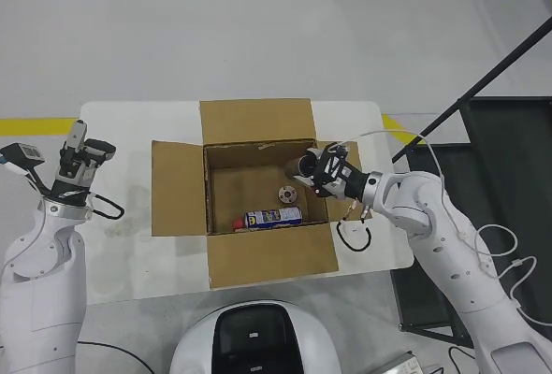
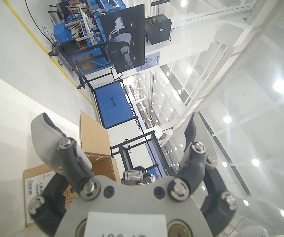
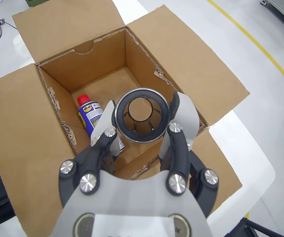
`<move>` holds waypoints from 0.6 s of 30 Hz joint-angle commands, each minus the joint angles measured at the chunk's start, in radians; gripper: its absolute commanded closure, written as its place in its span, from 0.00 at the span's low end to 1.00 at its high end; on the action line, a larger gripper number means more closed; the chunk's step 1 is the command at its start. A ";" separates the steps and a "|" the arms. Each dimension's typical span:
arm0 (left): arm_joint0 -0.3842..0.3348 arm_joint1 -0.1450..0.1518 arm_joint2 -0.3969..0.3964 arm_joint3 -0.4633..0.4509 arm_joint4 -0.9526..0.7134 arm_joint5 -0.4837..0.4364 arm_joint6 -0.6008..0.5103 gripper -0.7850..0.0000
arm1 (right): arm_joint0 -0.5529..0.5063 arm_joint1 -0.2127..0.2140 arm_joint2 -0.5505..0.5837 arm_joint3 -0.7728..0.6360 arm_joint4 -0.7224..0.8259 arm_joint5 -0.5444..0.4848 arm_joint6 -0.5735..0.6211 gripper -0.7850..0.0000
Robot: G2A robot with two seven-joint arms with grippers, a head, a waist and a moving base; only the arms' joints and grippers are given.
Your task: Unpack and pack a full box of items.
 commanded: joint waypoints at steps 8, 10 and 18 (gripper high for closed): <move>0.000 0.000 0.000 0.000 0.000 0.000 0.000 0.00 | -0.001 -0.002 -0.007 -0.002 -0.006 0.014 -0.009 1.00; 0.000 0.000 0.000 0.000 0.000 0.000 0.000 0.00 | 0.024 -0.007 -0.036 0.008 0.000 0.011 -0.008 1.00; 0.000 0.000 0.000 0.000 0.000 0.000 0.000 0.00 | 0.297 -0.082 -0.339 0.199 0.040 -0.010 0.115 1.00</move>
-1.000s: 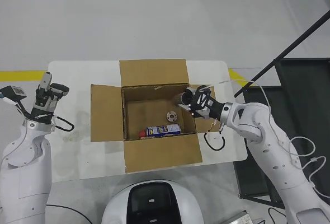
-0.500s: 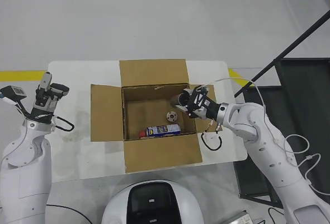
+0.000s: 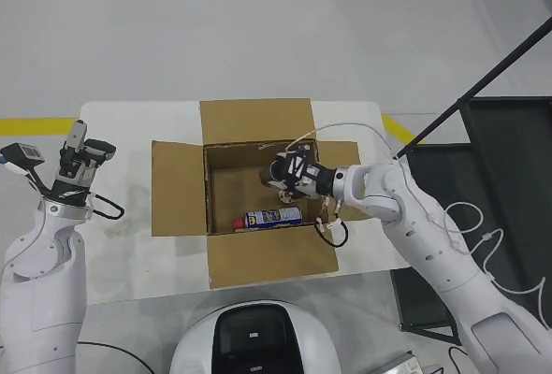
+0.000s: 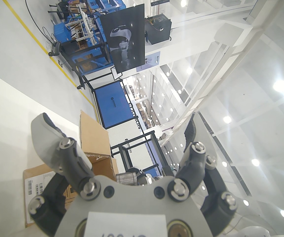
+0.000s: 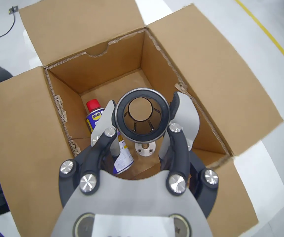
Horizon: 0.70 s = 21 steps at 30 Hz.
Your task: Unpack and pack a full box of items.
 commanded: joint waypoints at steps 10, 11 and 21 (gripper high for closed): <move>0.000 0.000 0.000 0.000 0.000 0.000 0.000 0.00 | 0.304 -0.166 -0.377 0.420 -0.011 0.015 -0.041 1.00; 0.000 0.000 0.000 0.000 0.000 0.000 0.000 0.00 | 0.318 -0.178 -0.393 0.454 -0.016 0.019 -0.051 1.00; 0.000 0.000 0.000 0.000 0.000 0.000 0.000 0.00 | 0.386 -0.261 -0.463 0.672 -0.041 0.069 -0.148 1.00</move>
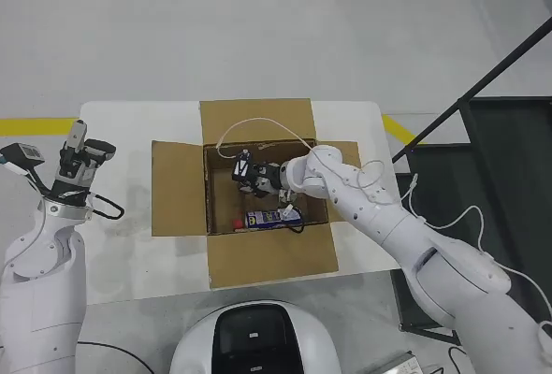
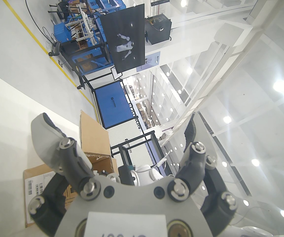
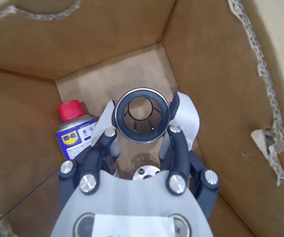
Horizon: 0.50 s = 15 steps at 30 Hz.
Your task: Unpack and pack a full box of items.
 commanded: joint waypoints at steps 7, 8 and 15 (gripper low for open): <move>0.000 0.000 0.000 0.000 0.000 0.000 0.000 0.00 | 0.029 -0.050 -0.031 0.124 -0.024 0.033 -0.015 1.00; 0.000 0.000 0.000 0.000 0.000 0.000 0.000 0.00 | 0.032 -0.055 -0.033 0.135 -0.025 0.032 -0.017 1.00; 0.000 0.000 0.000 0.000 0.000 0.000 0.000 0.00 | 0.045 -0.081 -0.038 0.200 -0.030 0.020 -0.023 0.00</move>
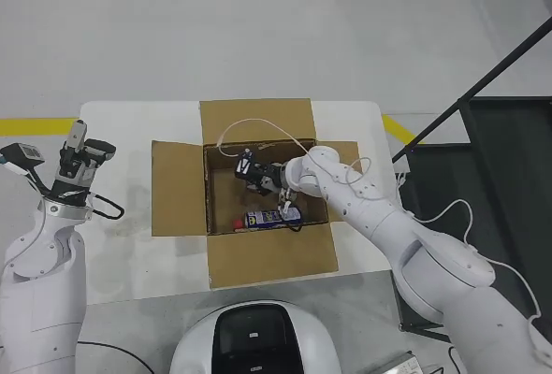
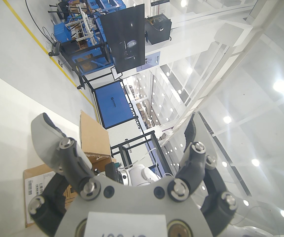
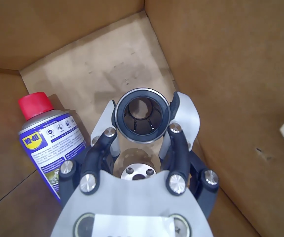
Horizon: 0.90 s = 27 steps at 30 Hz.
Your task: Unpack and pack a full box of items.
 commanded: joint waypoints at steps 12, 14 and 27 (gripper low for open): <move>0.000 0.000 0.000 0.000 0.000 0.000 0.000 0.00 | -0.028 0.051 0.107 -0.106 0.026 -0.178 -0.102 0.00; 0.000 0.000 0.000 0.000 0.000 0.000 0.000 0.00 | -0.058 0.083 0.160 -0.188 0.050 -0.239 -0.110 0.00; -0.073 0.025 0.045 0.146 -0.012 0.101 -0.315 0.00 | -0.415 0.338 0.495 -0.814 0.589 -0.409 0.375 0.00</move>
